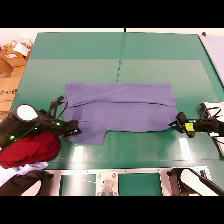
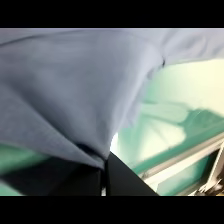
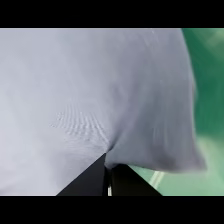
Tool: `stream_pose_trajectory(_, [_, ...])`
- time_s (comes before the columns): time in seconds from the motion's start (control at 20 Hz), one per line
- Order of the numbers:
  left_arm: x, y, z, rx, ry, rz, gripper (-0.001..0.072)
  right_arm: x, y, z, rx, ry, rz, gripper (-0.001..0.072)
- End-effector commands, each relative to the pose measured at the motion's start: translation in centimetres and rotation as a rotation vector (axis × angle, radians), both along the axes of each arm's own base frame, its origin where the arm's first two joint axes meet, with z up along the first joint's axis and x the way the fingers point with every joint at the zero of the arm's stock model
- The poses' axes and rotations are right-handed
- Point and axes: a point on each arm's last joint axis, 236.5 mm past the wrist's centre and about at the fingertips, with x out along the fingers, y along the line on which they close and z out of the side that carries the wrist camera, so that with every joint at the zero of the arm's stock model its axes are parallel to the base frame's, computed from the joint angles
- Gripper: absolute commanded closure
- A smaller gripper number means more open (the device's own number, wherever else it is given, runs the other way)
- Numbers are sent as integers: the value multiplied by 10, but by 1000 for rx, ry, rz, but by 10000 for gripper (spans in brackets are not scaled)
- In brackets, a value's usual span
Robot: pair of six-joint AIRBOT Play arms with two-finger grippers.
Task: Fold the shirts.
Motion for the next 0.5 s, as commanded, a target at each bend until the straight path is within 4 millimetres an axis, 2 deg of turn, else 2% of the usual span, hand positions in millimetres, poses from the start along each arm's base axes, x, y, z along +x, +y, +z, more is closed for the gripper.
stream_pose_trajectory(0.0, [-2, 12, 36, 56, -58, -36, 686, 0, -2, 33, -15, -52, 7, 700])
stream_pose_trajectory(0.15, [36, 13, 65, 61, -203, 6, 687, 24, -5, 67, -28, -140, 9, 700])
stream_pose_trajectory(0.3, [73, 25, 92, 114, -357, 55, 687, 66, 0, 103, -46, -272, 24, 700])
stream_pose_trajectory(0.35, [83, 24, 96, 115, -373, 59, 687, 80, 1, 111, -54, -303, 30, 701])
stream_pose_trajectory(0.45, [102, 20, 89, 126, -355, 30, 687, 108, 7, 118, -49, -336, 46, 700])
